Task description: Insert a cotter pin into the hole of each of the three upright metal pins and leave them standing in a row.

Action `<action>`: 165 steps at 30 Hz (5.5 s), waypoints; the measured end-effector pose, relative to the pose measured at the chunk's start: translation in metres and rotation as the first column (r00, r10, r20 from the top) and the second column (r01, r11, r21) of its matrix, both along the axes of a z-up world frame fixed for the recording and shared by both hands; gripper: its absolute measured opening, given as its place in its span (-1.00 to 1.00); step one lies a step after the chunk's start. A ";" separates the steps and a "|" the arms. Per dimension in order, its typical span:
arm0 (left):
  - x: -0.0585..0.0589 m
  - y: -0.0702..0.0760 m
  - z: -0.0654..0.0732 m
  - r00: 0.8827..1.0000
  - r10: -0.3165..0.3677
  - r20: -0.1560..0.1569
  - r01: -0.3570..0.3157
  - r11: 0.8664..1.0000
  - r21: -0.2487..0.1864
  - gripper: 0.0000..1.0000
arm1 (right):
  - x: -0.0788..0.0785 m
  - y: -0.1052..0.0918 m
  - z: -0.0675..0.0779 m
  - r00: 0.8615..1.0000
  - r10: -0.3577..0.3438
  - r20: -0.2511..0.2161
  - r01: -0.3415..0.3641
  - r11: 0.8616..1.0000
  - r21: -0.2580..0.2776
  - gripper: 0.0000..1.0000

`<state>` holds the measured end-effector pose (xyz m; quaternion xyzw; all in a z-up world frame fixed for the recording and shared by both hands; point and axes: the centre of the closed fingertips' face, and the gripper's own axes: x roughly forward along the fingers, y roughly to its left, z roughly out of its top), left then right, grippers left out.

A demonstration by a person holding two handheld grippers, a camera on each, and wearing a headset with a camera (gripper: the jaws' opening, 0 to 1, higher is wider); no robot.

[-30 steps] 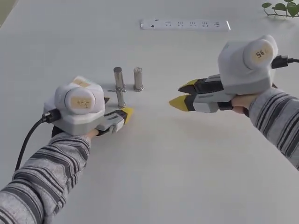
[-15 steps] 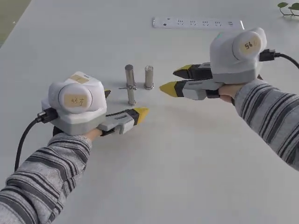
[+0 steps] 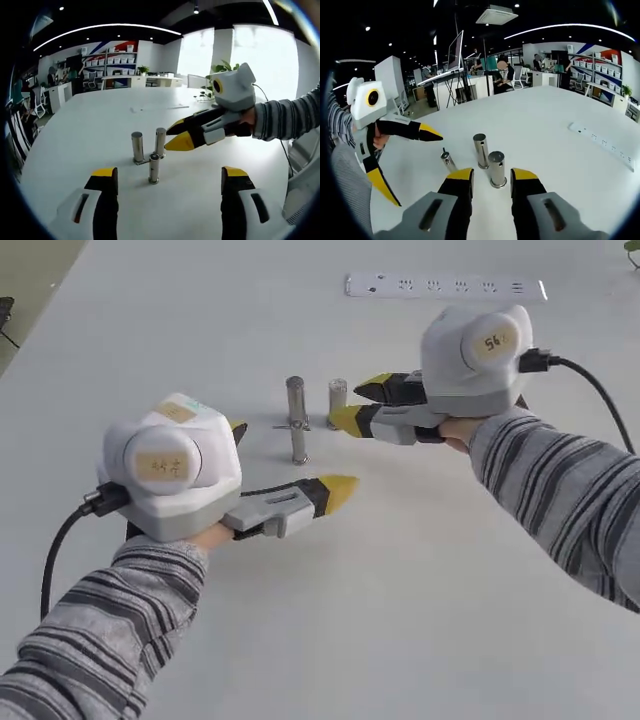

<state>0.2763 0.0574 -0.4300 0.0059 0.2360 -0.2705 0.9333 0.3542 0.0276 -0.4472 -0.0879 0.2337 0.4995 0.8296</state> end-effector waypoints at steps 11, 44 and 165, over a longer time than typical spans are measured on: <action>-0.002 0.004 0.006 1.000 0.013 0.015 -0.013 1.000 -0.002 0.79 | 0.004 0.011 -0.010 1.000 -0.011 -0.026 0.012 1.000 0.027 -0.64; -0.021 0.014 0.007 0.999 0.026 0.027 -0.026 0.999 0.022 0.97 | 0.003 0.002 -0.004 0.997 -0.033 0.068 0.035 0.999 -0.041 -0.85; -0.051 0.008 0.011 1.000 -0.007 -0.005 0.007 1.000 0.026 0.90 | -0.002 -0.150 -0.034 0.989 0.051 -0.139 -0.118 0.839 -0.531 -0.74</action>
